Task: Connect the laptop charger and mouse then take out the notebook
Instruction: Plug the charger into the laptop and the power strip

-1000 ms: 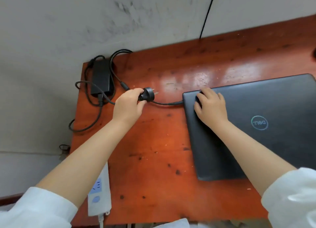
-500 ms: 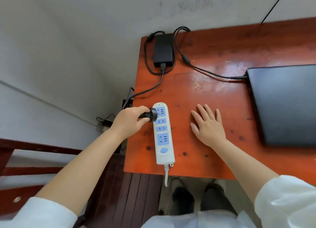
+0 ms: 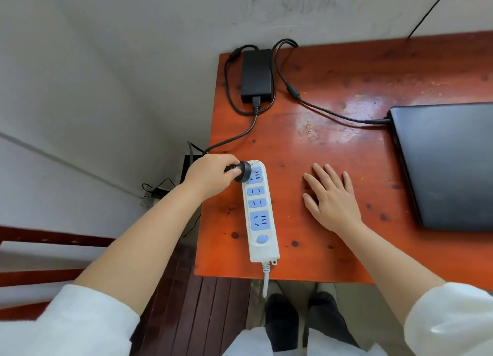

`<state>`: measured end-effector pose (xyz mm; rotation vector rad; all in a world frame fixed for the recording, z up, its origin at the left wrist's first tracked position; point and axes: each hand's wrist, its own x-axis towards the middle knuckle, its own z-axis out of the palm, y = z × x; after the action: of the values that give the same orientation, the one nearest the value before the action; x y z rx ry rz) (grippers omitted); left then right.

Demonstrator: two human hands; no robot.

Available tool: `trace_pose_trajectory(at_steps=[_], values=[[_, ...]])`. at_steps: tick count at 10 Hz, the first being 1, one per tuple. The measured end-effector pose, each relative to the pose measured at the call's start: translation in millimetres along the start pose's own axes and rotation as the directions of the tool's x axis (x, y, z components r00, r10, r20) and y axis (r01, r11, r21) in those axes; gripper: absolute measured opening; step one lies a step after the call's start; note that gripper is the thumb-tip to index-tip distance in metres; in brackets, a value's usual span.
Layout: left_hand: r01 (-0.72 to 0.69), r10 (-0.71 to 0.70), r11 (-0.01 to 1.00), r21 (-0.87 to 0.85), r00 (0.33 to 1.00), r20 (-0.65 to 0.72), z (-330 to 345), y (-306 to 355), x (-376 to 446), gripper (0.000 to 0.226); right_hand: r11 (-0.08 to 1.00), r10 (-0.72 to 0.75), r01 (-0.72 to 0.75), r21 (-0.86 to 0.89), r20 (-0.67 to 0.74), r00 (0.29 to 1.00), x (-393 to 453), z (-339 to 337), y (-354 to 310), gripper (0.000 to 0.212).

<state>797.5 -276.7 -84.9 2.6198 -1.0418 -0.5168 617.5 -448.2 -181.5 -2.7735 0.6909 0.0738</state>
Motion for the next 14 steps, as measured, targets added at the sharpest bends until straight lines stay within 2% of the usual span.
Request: trace_pose_trajectory(at_steps=[2,4,6,9,10,14], values=[[-0.001,-0.008,0.996,0.09,0.995,0.101,-7,7,13,0.024,1.0,0.003,-0.003,0.019,0.002,1.0,0,-2,-1,0.048],[-0.073,0.028,0.957,0.28,0.987,0.161,-7,23,19,0.023,1.0,0.008,-0.008,0.018,0.007,1.0,0,-3,-2,0.048],[-0.089,0.018,0.931,0.354,0.98,0.199,-9,35,26,0.022,1.0,0.006,-0.006,0.029,0.005,1.0,-1,-4,-2,0.047],[-0.125,0.018,0.906,0.404,0.966,0.258,2,49,27,0.01,0.999,0.001,-0.001,0.046,0.001,1.0,-2,-6,-3,0.046],[-0.117,0.023,0.927,0.355,0.966,0.259,2,43,28,0.007,0.998,-0.01,0.011,0.055,-0.031,0.999,-3,-8,-4,0.045],[-0.181,0.053,0.888,0.422,0.953,0.298,12,45,30,0.011,0.999,-0.01,0.011,0.046,-0.022,1.0,-2,-8,-4,0.044]])
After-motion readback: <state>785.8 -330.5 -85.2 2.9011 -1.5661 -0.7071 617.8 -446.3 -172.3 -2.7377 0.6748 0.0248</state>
